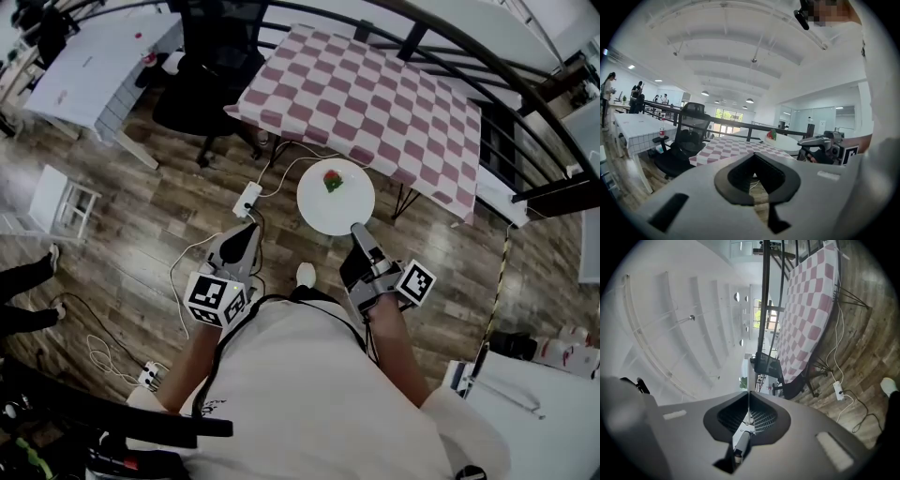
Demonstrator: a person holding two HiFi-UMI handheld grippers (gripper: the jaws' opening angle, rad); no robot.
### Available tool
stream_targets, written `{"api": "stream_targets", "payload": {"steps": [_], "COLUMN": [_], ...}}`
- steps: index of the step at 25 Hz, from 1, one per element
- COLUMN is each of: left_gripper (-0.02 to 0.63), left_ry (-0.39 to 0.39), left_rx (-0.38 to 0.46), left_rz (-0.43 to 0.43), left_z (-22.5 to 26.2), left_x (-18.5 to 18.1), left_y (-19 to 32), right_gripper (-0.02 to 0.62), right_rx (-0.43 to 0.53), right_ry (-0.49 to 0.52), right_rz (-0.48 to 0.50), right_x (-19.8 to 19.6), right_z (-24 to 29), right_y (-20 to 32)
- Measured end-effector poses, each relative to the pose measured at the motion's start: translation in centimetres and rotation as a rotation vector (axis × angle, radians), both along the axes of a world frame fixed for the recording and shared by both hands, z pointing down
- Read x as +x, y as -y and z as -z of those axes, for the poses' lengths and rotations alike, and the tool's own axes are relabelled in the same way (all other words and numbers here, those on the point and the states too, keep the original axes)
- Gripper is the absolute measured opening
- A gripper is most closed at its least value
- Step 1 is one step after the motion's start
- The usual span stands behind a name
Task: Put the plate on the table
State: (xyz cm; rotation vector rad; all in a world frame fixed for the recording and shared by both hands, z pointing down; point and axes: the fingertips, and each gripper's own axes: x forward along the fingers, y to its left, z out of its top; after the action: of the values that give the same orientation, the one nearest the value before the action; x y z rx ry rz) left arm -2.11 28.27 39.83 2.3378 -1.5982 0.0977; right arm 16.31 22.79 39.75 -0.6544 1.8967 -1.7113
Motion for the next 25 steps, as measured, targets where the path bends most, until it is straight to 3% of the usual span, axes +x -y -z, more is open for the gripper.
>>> {"api": "stream_targets", "payload": {"steps": [15, 25], "left_gripper": [0.006, 0.008], "left_ry": [0.027, 0.032], "left_rx": [-0.027, -0.042], "left_rz": [0.021, 0.046], "left_z": [-0.9, -1.8], "left_x": [5.4, 7.8], "left_y": [8.9, 11.6], "right_gripper": [0.017, 0.017], "right_rx": [-0.03, -0.035], "right_ry": [0.001, -0.006], "right_rz": [0.037, 0.067], "right_x": [5.1, 7.2], "right_z": [-2.2, -3.6], "right_y": [9.3, 12.4]}}
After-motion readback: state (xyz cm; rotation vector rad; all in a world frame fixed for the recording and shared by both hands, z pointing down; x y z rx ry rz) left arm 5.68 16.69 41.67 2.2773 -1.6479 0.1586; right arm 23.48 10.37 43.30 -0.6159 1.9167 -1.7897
